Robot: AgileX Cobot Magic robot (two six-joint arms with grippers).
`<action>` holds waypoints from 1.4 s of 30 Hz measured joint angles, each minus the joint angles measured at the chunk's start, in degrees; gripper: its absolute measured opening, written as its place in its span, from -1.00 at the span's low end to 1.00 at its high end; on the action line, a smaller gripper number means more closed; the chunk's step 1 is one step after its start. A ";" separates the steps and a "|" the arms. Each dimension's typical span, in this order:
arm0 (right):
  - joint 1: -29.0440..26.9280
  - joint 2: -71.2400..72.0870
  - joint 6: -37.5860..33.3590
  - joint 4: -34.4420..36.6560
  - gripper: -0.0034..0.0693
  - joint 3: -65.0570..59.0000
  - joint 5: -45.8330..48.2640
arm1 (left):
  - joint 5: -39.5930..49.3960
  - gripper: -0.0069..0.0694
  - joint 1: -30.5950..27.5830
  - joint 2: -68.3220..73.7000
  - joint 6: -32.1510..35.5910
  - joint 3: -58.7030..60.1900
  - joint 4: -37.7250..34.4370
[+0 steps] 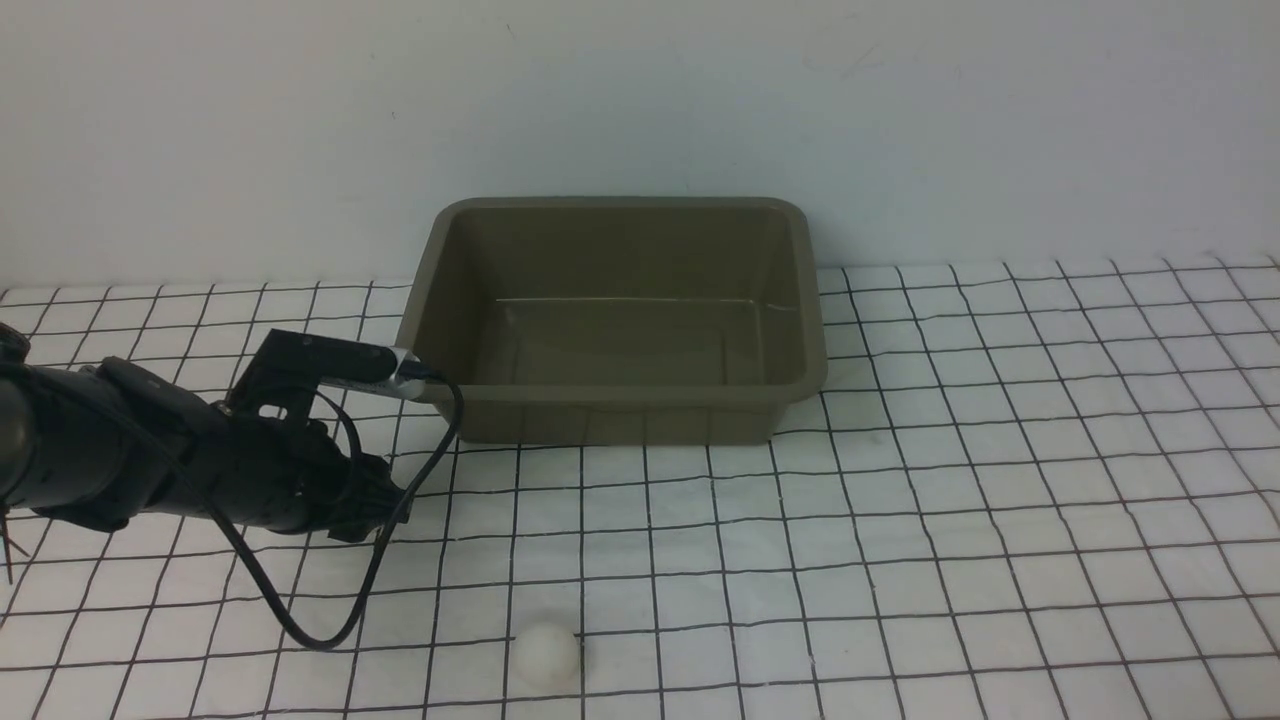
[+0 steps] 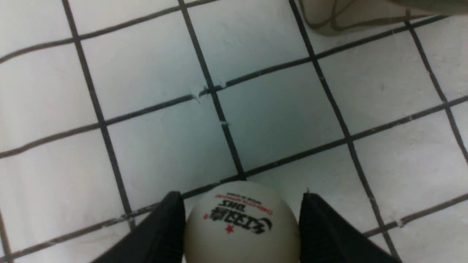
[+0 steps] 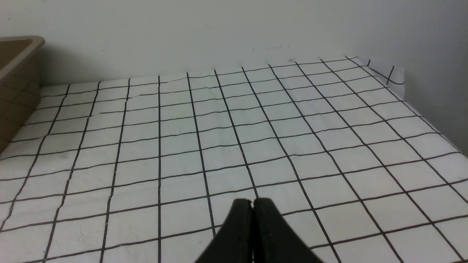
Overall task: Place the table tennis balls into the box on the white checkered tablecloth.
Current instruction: 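Reach for and grasp a ping pong ball on the table beside the basket, then drop the ball into the bin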
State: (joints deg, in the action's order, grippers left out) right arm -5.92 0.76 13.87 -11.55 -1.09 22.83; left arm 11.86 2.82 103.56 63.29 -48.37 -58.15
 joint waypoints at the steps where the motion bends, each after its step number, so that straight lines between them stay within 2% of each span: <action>1: 0.00 0.00 0.00 0.00 -0.93 0.00 0.00 | 0.24 0.11 0.00 0.00 0.00 0.00 0.00; 11: 0.00 0.00 0.00 0.00 -0.93 0.00 0.00 | 4.38 0.11 -0.13 -0.65 0.00 -0.29 0.31; 15: 0.00 0.00 0.00 0.00 -0.93 0.00 0.00 | 6.50 0.11 -1.91 -4.39 -0.16 -0.29 1.87; 19: 0.00 0.00 0.00 0.00 -0.93 0.00 0.00 | 10.93 0.11 -4.62 -9.34 -3.76 -0.29 5.85; 24: 0.00 0.00 0.00 0.00 -0.93 0.00 0.00 | 15.80 0.11 -6.64 -17.01 -11.78 -0.29 13.92; 30: 0.00 0.00 0.00 0.00 -0.93 0.00 0.00 | 11.10 0.11 -1.45 -18.70 -14.99 -5.33 13.36; 42: 0.00 0.00 0.00 0.00 -0.93 0.00 0.00 | 10.16 0.11 6.67 -1.21 -15.03 -22.14 13.11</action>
State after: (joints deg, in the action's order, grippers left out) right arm -5.92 0.76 13.87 -11.55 -1.09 22.83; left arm 22.03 9.50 102.35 48.26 -70.51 -45.04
